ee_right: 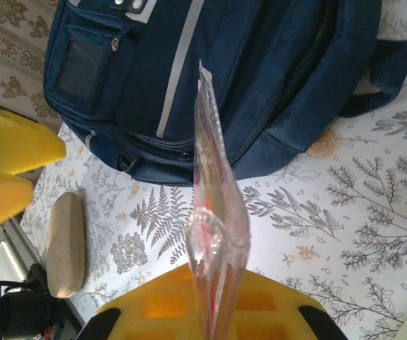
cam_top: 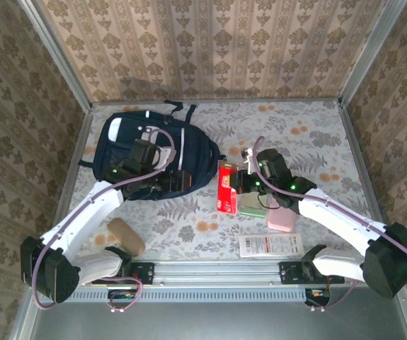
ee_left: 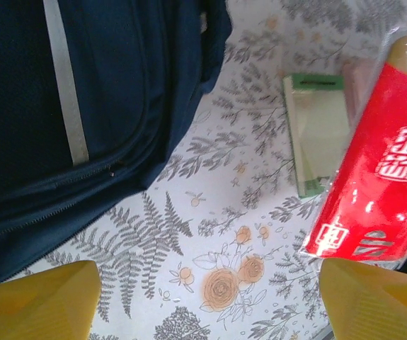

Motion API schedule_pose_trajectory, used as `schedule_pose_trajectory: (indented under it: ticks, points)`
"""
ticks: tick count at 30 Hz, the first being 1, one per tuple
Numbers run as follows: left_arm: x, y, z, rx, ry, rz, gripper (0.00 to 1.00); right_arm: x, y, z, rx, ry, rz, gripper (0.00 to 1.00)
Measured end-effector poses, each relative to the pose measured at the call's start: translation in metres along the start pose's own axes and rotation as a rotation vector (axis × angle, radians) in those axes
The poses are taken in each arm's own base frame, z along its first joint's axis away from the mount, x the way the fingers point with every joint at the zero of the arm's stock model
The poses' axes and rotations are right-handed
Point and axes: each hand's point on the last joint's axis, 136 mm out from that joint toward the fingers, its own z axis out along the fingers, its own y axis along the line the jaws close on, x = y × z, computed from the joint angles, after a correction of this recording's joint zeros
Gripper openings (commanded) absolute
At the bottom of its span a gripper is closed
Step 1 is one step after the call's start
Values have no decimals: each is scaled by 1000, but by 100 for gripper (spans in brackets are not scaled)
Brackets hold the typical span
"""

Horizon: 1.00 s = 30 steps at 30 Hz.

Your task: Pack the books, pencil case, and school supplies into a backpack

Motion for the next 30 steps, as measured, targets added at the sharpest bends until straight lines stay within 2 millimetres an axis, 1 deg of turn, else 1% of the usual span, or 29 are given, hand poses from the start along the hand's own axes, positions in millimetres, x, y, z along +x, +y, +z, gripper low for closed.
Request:
schedule_pose_trajectory:
  ticks: [5, 9, 13, 17, 20, 23, 27, 30]
  points:
    - [-20, -22, -28, 49, -85, 130, 85, -9, 9, -12, -25, -43, -53, 0]
    - [-26, -38, -44, 103, -126, 205, 85, -18, 26, -23, -88, -86, -106, 0]
    - [-25, -53, -46, 195, -125, 242, 85, -29, 50, -37, -187, -139, -168, 0]
    - [-20, -70, -41, 331, -126, 266, 86, -37, 68, -53, -264, -200, -221, 0]
    - [-12, -78, -35, 418, -112, 266, 85, -37, 78, -60, -317, -217, -246, 0]
    - [-12, -88, -36, 495, -116, 273, 83, -35, 91, -63, -393, -204, -259, 0]
    - [-13, -112, -40, 636, -111, 303, 80, -31, 109, -67, -504, -173, -250, 0]
    - [-1, -133, -45, 731, -81, 355, 75, -27, 117, -69, -566, -144, -237, 0]
